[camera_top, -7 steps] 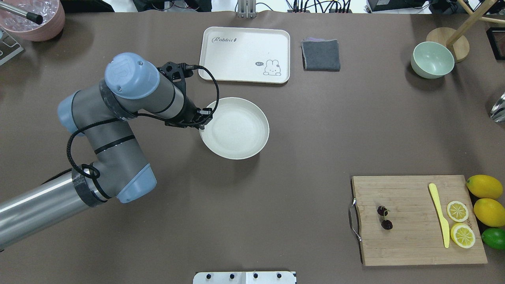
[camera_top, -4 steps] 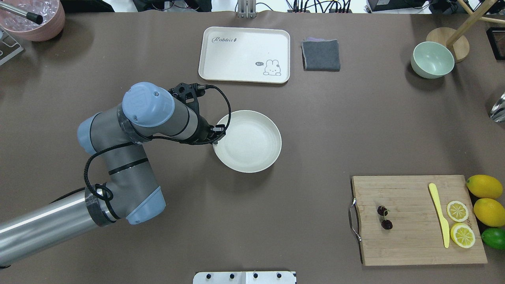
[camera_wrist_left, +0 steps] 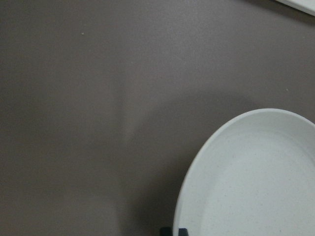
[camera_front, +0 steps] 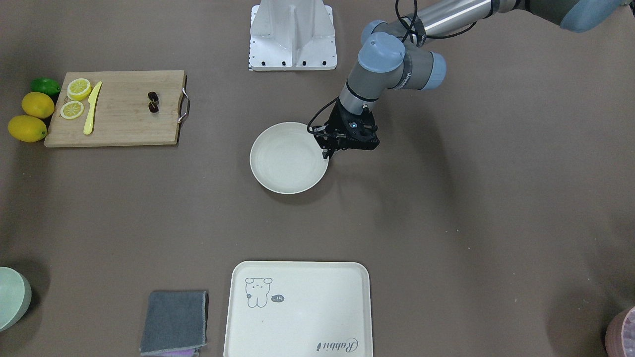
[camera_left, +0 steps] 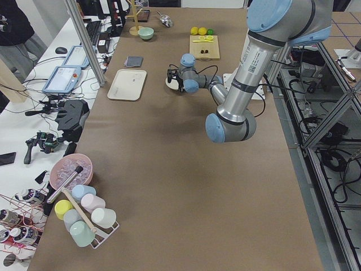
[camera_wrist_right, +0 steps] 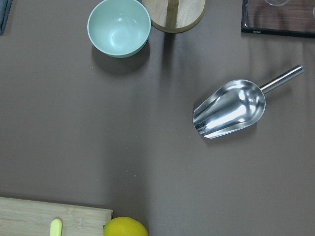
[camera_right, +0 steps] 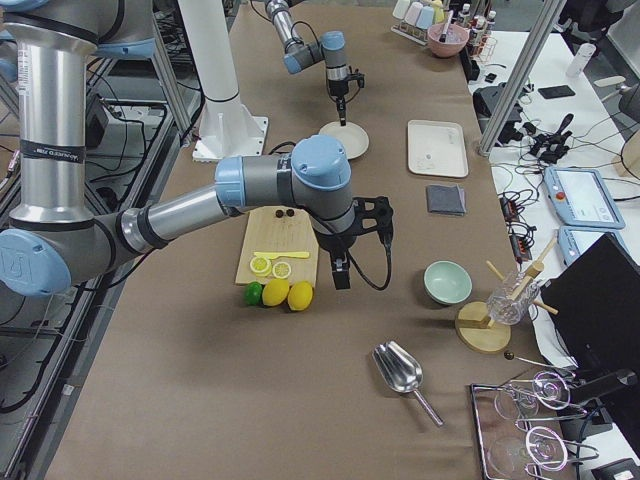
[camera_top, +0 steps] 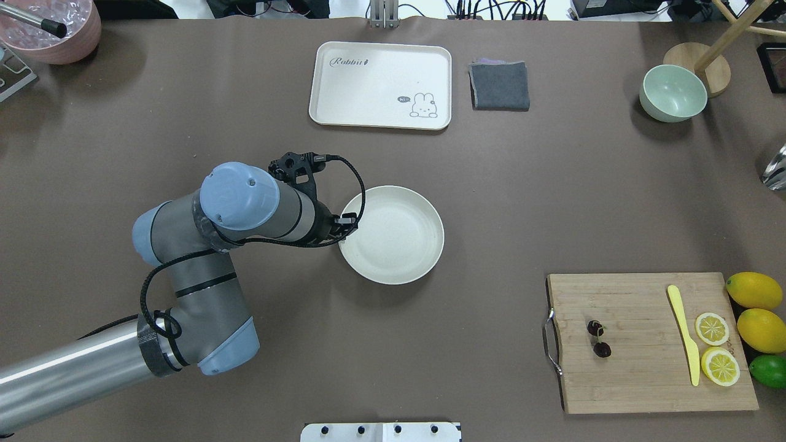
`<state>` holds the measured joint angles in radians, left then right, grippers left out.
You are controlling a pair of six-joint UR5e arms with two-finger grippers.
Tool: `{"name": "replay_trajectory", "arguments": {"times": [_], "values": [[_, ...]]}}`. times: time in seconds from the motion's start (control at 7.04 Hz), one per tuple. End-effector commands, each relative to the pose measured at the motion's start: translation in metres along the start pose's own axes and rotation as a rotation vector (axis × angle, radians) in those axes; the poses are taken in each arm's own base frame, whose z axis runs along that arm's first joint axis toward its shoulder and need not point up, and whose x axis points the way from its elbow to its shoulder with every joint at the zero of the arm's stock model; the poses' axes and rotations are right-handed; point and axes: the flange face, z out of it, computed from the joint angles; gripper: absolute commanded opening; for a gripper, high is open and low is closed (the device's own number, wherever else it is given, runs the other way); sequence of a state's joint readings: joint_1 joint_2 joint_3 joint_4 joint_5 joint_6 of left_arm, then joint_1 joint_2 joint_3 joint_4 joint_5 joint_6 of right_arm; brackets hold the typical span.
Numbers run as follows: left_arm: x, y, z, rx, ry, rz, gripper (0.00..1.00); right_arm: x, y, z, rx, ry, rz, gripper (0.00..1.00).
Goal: Place red cherry on plate
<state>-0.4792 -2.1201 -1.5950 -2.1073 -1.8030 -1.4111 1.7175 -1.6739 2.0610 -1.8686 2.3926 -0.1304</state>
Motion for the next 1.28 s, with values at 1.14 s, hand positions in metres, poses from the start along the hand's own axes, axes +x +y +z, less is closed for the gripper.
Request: {"name": "replay_trajectory", "arguments": {"times": [1.14], "values": [[-0.392,-0.192,-0.291,-0.001,-0.119,0.051,0.98,-0.161,-0.107,-0.048,-0.040,-0.021,-0.041,1.00]]}}
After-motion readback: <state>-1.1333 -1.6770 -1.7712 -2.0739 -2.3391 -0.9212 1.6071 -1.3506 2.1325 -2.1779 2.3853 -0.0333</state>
